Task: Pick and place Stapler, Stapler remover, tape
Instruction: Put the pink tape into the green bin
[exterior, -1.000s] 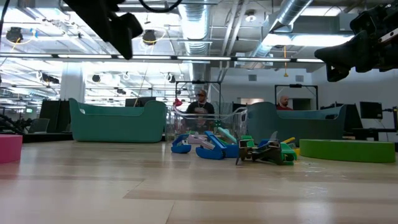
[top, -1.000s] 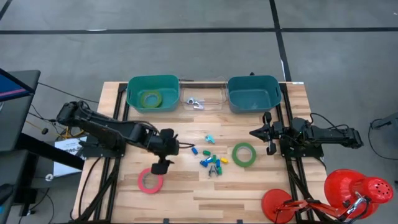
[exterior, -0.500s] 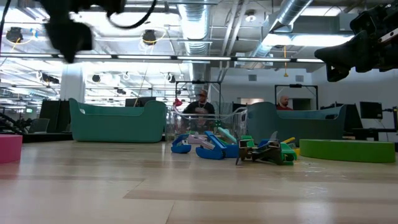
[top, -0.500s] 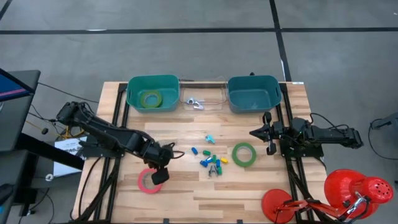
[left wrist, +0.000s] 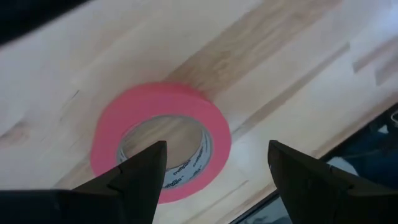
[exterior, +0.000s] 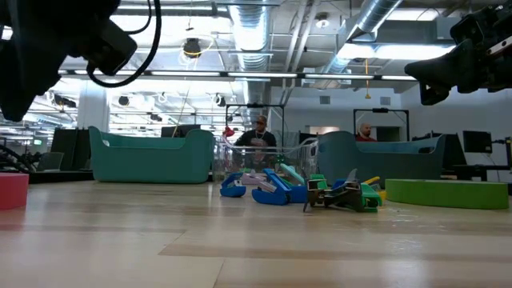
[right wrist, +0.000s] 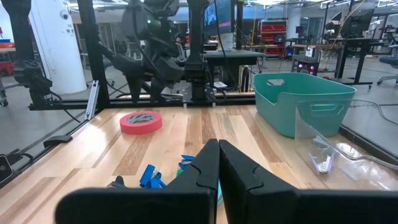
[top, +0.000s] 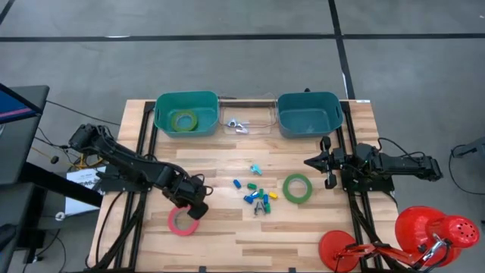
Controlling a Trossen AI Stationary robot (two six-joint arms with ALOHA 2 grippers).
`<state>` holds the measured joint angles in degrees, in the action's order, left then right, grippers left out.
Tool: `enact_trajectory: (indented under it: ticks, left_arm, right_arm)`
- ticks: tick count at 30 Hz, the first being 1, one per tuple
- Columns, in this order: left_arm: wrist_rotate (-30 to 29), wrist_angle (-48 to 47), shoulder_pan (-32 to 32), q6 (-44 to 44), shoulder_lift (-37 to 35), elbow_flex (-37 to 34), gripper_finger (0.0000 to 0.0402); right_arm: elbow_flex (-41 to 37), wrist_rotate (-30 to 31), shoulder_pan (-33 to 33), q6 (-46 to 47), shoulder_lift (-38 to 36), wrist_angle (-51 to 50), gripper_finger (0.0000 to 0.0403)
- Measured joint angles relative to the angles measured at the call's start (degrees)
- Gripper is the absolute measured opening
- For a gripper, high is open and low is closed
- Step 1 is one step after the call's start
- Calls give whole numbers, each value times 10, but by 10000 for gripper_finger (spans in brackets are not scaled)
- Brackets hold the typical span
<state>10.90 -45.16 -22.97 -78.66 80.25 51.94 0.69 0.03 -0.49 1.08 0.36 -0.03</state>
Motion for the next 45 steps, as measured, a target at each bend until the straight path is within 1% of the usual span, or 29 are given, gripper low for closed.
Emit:
enact_trajectory:
  ticks: [10, 16, 20, 30, 39, 43, 45]
  left_arm:
    - [1, 1, -7, -36, 1, -4, 269]
    - [41, 46, -18, -77, 22, -4, 269]
    - [43, 86, -22, -114, 24, -3, 269]
    - [43, 89, -30, -158, 24, 24, 269]
    - [42, 92, -38, -162, 80, 68, 269]
    - [39, 91, -41, -173, 94, 71, 269]
    - [28, 89, -45, -180, 99, 71, 269]
  right_arm:
    - [0, 0, 0, 0, 0, 0, 0]
    - [0, 0, 0, 0, 0, 0, 0]
    - [0, 0, 0, 0, 0, 0, 0]
    - [0, 0, 0, 0, 0, 0, 0]
    - [0, 0, 0, 0, 0, 0, 0]
    - [0, 0, 0, 0, 0, 0, 0]
    - [0, 0, 0, 0, 0, 0, 0]
